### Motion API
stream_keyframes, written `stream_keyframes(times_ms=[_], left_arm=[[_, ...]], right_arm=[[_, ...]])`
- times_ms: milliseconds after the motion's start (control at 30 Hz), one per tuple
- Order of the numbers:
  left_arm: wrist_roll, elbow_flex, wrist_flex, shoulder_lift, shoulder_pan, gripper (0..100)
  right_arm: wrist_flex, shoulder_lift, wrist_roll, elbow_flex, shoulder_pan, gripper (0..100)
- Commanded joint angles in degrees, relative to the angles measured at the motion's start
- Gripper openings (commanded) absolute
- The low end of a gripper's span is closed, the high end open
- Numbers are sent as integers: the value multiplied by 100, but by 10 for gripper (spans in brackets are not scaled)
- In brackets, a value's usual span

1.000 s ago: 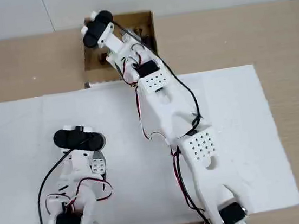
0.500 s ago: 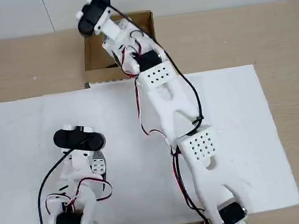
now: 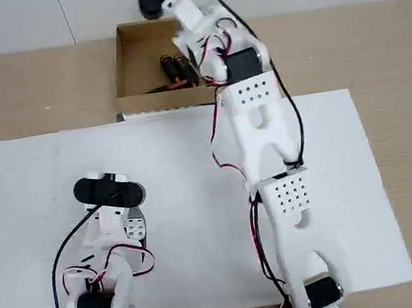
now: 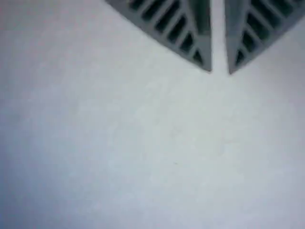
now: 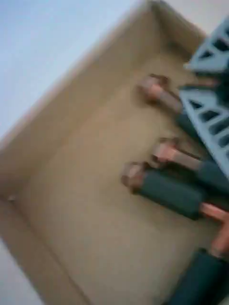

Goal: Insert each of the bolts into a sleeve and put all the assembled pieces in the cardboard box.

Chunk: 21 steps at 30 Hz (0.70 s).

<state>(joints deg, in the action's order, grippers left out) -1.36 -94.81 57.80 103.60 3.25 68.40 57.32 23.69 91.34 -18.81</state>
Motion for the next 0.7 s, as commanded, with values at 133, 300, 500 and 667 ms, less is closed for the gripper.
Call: stream_keyframes(times_ms=[133, 300, 500, 667], left_arm=[[-9, 22, -97, 53, 0, 7], [-9, 22, -97, 53, 0, 7], [-9, 22, -97, 53, 0, 7], [-9, 22, -97, 53, 0, 7]], right_arm=[[1332, -1543, -985, 501, 215, 2], [2378, -2387, -1178, 501, 453, 2], [2782, -3266, -1495, 501, 998, 2], [2809, -3943, -1503, 79, 1490, 2]])
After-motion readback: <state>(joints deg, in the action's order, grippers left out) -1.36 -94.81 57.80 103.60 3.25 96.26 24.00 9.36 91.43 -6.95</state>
